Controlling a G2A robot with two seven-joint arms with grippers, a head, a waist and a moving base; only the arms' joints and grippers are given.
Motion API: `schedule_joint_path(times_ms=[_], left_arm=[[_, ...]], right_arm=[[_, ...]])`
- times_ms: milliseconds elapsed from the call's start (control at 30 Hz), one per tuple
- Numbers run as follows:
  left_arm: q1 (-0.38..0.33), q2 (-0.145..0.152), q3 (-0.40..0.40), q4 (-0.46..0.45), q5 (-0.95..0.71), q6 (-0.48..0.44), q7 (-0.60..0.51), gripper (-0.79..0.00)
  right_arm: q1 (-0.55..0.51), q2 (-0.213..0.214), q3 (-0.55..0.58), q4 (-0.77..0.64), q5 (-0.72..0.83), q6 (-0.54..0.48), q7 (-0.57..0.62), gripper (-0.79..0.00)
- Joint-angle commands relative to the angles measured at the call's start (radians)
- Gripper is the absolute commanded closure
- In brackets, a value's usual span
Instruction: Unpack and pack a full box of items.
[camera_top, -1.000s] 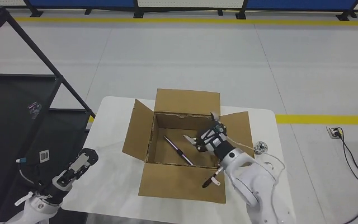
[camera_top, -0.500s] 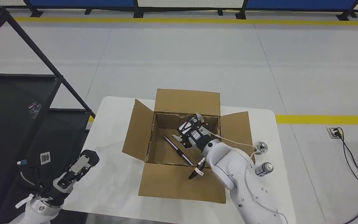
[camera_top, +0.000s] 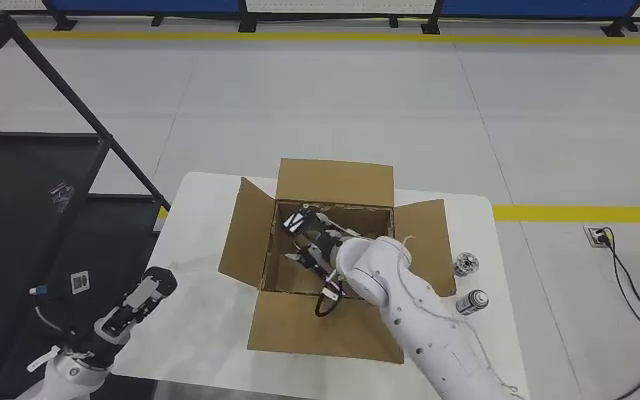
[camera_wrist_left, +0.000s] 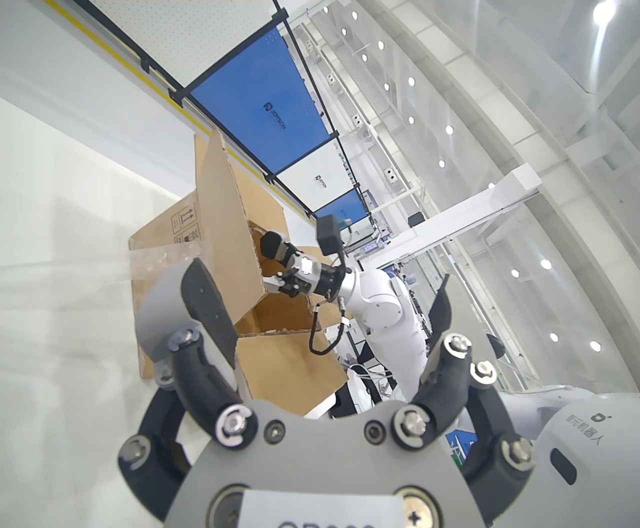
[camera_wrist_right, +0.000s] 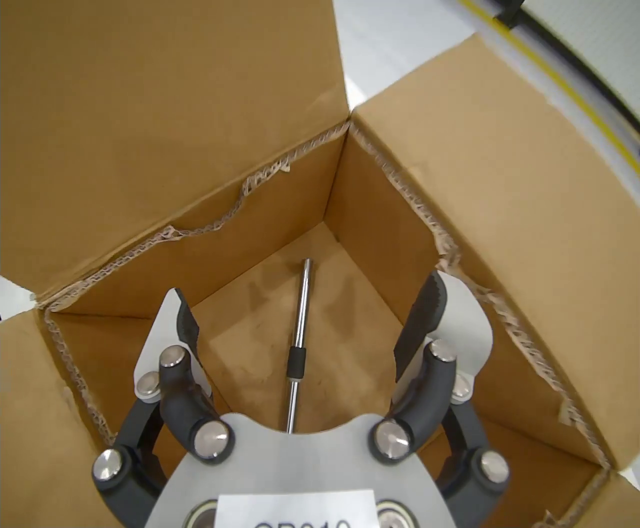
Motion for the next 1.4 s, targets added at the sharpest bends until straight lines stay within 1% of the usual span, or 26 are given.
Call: schedule_joint_path(times_ms=[0,67,133,300,333,367,400,433,567,700,800,833,900,1000,1133,1367], left_arm=[[0.008,0.0,-0.006,-0.003,-0.001,-0.001,0.014,-0.785],[0.013,0.0,-0.011,-0.002,-0.004,-0.005,0.021,-0.785],[0.013,0.0,-0.011,-0.002,-0.004,-0.005,0.021,-0.785],[0.013,0.0,-0.011,-0.002,-0.004,-0.005,0.021,-0.785],[0.013,0.0,-0.011,-0.002,-0.004,-0.005,0.021,-0.785],[0.013,0.0,-0.011,-0.002,-0.004,-0.005,0.021,-0.785],[0.013,0.0,-0.011,-0.002,-0.004,-0.005,0.021,-0.785],[0.013,0.0,-0.011,-0.002,-0.004,-0.005,0.021,-0.785],[0.013,0.0,-0.011,-0.002,-0.004,-0.005,0.021,-0.785],[0.013,0.0,-0.011,-0.002,-0.004,-0.005,0.021,-0.785],[0.013,0.0,-0.011,-0.002,-0.004,-0.005,0.021,-0.785],[0.013,0.0,-0.011,-0.002,-0.004,-0.005,0.021,-0.785],[0.013,0.0,-0.011,-0.002,-0.004,-0.005,0.021,-0.785],[0.013,0.0,-0.011,-0.002,-0.004,-0.005,0.021,-0.785],[0.013,0.0,-0.011,-0.002,-0.004,-0.005,0.021,-0.785],[0.013,0.0,-0.011,-0.002,-0.004,-0.005,0.021,-0.785]], right_arm=[[0.072,-0.022,-0.029,0.127,0.078,0.001,0.065,-0.785],[0.129,-0.044,-0.055,0.227,0.139,-0.012,0.106,-0.785],[0.173,-0.066,-0.088,0.318,0.166,-0.017,0.148,-0.785],[0.229,-0.112,-0.148,0.469,0.209,-0.01,0.168,-0.785],[0.235,-0.12,-0.157,0.49,0.21,-0.003,0.166,-0.68],[0.241,-0.126,-0.161,0.509,0.22,-0.003,0.154,-0.523],[0.246,-0.132,-0.164,0.532,0.227,0.001,0.144,-0.462],[0.252,-0.138,-0.174,0.553,0.219,0.015,0.147,-0.376],[0.267,-0.165,-0.198,0.62,0.218,0.061,0.135,-0.363],[0.287,-0.186,-0.209,0.682,0.224,0.084,0.126,-0.366],[0.296,-0.199,-0.214,0.715,0.232,0.081,0.119,-0.348],[0.3,-0.203,-0.218,0.727,0.228,0.087,0.121,-0.336],[0.306,-0.212,-0.226,0.748,0.219,0.106,0.128,-0.336],[0.313,-0.223,-0.229,0.774,0.227,0.101,0.126,-0.308],[0.322,-0.236,-0.233,0.808,0.229,0.101,0.125,-0.302],[0.333,-0.254,-0.235,0.852,0.237,0.095,0.111,-0.268]])
